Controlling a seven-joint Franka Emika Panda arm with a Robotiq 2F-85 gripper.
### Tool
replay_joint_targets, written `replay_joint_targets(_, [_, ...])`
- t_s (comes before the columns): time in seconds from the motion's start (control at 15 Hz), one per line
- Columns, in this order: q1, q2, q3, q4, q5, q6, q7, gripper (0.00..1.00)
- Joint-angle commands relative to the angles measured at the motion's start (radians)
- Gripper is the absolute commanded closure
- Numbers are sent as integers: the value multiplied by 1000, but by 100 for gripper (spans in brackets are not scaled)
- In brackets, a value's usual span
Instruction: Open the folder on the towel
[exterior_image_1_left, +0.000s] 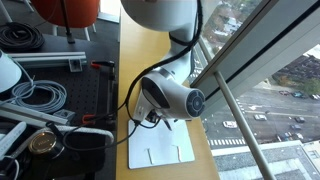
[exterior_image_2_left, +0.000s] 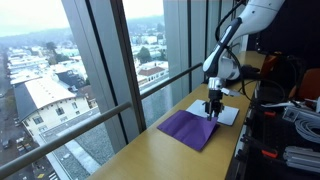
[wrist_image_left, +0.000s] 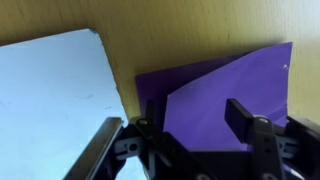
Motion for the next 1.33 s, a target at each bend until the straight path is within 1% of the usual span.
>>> replay_joint_targets(0.0, [-35, 14, 36, 7, 6, 28, 8, 58])
replay_joint_targets(0.33, [-36, 14, 41, 0, 2, 39, 7, 95])
replay_joint_targets(0.4, [-33, 14, 40, -2, -1, 44, 7, 99])
replay_joint_targets(0.53, [-16, 0, 31, -19, -15, 67, 15, 100])
replay_joint_targets(0.73, [52, -89, -10, -119, -86, 174, 67, 100])
replay_joint_targets(0.87, [95, -149, -40, -192, -157, 245, 136, 100])
replay_joint_targets(0.93, [117, -181, -59, -227, -194, 261, 181, 100])
replay_joint_targets(1.07, [156, -259, -88, -293, -255, 252, 257, 100])
replay_joint_targets(1.27, [200, -361, -119, -357, -331, 237, 322, 100])
